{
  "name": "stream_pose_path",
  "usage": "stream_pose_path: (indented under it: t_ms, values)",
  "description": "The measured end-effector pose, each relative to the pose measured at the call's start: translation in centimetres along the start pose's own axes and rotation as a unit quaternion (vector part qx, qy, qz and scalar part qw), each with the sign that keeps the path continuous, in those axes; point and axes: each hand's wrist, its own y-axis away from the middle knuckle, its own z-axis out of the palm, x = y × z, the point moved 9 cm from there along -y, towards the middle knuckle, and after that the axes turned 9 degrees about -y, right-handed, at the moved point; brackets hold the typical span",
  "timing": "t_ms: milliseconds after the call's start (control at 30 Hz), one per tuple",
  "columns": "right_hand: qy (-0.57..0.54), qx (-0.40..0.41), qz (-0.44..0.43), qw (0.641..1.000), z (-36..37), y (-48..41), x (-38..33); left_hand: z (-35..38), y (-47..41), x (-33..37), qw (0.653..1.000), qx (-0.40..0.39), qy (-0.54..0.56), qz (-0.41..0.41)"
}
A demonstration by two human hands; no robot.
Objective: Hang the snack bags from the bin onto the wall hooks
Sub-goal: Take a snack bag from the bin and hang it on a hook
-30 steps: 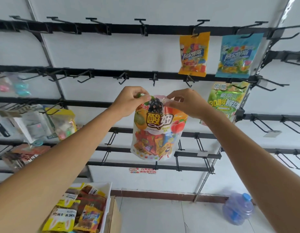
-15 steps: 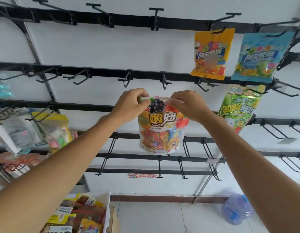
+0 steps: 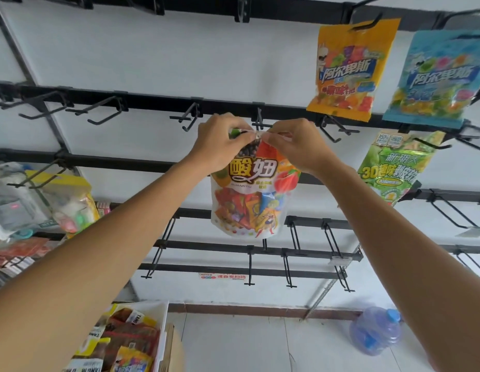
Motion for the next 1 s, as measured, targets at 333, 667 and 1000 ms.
stream_pose_path:
  t_ms: [333, 667, 1000]
  values:
    - [-0.045, -0.006, -0.003, 0.999, 0.4, -1.2, 1.0, 0.6, -1.0, -1.3, 0.999, 0.032, 0.008, -0.033]
    - [-0.076, -0.015, 0.012, 0.997, 0.7, -1.0, 1.8, 1.6, -1.2, -1.2, 1.000, -0.003, 0.007, -0.018]
    - [0.014, 0.046, 0.041, 0.998, 1.4, -3.1, 4.4, 2.0, -1.7, -3.0, 0.989, 0.082, -0.122, 0.005]
